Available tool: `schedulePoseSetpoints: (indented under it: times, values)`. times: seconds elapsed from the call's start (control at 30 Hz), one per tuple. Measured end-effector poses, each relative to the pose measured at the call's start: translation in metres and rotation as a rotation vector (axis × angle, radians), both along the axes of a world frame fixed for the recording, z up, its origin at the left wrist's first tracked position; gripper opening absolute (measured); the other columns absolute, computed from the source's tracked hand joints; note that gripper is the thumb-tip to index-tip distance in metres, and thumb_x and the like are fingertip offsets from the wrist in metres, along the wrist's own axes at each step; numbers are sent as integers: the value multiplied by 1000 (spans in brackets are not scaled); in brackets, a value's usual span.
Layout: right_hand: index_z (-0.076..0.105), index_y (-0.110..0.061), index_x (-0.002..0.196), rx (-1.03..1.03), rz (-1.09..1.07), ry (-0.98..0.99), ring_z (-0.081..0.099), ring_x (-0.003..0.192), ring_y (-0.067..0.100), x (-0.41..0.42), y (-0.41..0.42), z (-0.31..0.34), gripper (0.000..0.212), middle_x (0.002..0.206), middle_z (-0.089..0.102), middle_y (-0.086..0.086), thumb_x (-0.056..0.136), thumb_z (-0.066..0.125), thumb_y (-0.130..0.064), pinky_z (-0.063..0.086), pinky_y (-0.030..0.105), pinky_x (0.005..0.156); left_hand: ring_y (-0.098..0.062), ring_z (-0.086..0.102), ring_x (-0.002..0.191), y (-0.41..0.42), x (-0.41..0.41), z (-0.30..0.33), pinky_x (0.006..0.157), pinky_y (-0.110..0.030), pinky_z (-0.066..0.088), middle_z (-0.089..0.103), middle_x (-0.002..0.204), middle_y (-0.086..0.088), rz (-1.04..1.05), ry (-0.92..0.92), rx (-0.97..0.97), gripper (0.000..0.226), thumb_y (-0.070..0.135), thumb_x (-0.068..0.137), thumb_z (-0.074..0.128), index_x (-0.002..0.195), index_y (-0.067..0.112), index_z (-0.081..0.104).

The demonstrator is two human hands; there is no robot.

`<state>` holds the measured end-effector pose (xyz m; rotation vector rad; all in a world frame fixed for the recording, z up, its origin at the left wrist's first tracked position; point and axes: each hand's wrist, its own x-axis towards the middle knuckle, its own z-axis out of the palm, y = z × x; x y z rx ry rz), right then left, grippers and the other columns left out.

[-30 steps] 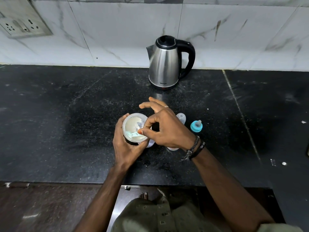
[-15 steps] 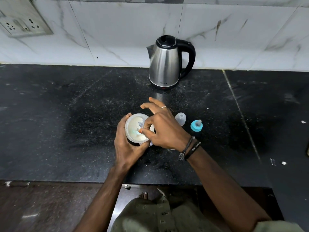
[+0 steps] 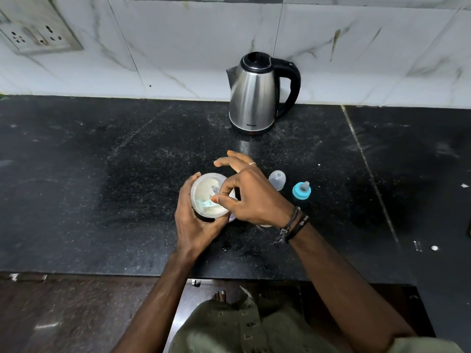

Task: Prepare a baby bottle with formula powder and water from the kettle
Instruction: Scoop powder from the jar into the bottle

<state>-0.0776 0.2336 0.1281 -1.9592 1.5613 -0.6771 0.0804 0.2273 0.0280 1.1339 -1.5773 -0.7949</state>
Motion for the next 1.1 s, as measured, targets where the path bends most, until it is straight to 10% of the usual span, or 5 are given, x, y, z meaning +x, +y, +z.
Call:
schedulePoseSetpoints:
  times: [0.13, 0.4, 0.73, 0.9, 1.1]
  values:
    - [73, -21, 69, 23, -18, -123, 28, 146, 15, -8, 0, 0, 15, 141, 54, -1, 83, 79, -23, 24, 28, 113, -15, 59, 123, 1, 3, 0, 102, -23, 45, 59, 135, -6, 19, -4, 9, 90, 13, 63, 93, 139, 3, 46]
    - [76, -15, 76, 44, -66, -263, 45, 130, 4, -19, -1, -9, 13, 135, 59, -3, 87, 76, -21, 25, 2, 98, -24, 59, 126, 1, 9, -7, 105, -44, 49, 60, 135, -10, 78, -32, 27, 93, 23, 61, 93, 139, 4, 47]
    - [76, -7, 81, 75, -138, -381, 58, 120, 2, -26, -1, -20, 16, 130, 62, 0, 90, 72, -19, 44, 26, 102, -18, 59, 124, 3, 23, -26, 104, -47, 49, 61, 135, 1, 172, -39, 87, 91, 25, 60, 98, 137, 17, 50]
    - [76, -12, 81, 110, -178, -478, 65, 98, 7, -27, -2, -23, 13, 128, 63, 2, 92, 70, -16, 48, 27, 86, 1, 58, 118, 7, 27, -24, 100, -18, 45, 58, 127, 28, 191, -7, 104, 85, 22, 62, 97, 130, 38, 49]
    - [76, -16, 83, 174, -225, -606, 62, 117, 12, -27, -2, -31, 14, 124, 66, 4, 93, 67, -13, 49, 37, 104, 7, 56, 118, 9, 35, -36, 99, -14, 44, 56, 127, 32, 186, -23, 190, 91, 30, 59, 99, 135, 30, 49]
